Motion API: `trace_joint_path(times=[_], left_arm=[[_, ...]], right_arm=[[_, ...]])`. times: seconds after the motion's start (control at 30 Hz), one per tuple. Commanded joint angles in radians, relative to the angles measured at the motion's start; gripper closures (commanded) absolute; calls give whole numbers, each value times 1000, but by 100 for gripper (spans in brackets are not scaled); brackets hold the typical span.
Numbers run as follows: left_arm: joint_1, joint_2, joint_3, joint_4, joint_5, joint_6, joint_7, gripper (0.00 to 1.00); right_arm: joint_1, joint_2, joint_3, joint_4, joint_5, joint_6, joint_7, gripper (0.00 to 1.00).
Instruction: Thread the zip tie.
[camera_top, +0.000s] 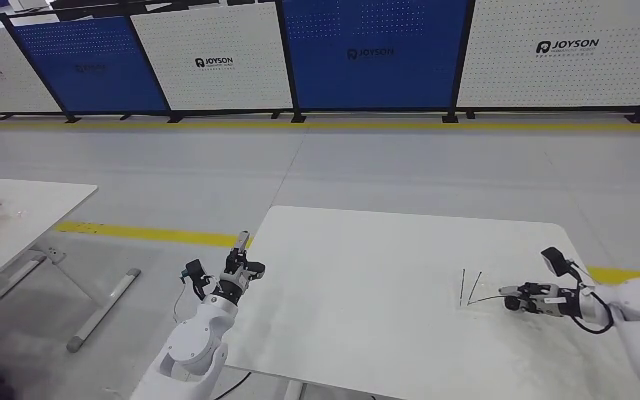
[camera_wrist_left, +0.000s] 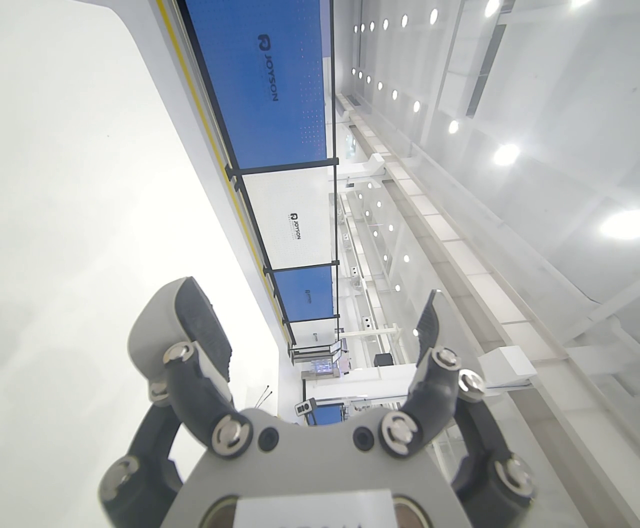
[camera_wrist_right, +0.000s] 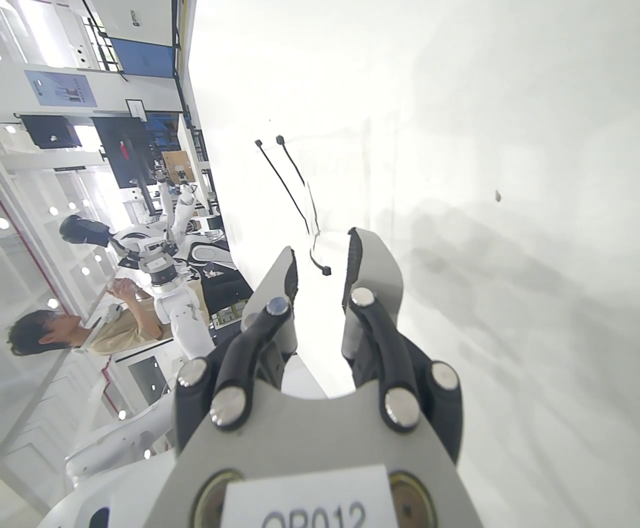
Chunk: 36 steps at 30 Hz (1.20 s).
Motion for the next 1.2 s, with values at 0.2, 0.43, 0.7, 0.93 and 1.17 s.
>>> trace_joint_path(times=[0.2, 0.43, 0.7, 0.93, 1.17], left_arm=[[0, 0, 0, 0, 0, 0, 0, 0], [0, 0, 0, 0, 0, 0, 0, 0], [0, 0, 0, 0, 0, 0, 0, 0], [0, 0, 0, 0, 0, 0, 0, 0], [0, 0, 0, 0, 0, 0, 0, 0]], right_arm=[[9, -4, -7, 14, 0, -6, -2, 90], [15, -5, -9, 26, 4, -14, 4, 100], [12, 2, 15, 42, 56, -65, 54, 100], [-4, 15, 64, 57, 176, -122, 98, 100], [-79, 43, 82, -58, 341, -134, 98, 100]])
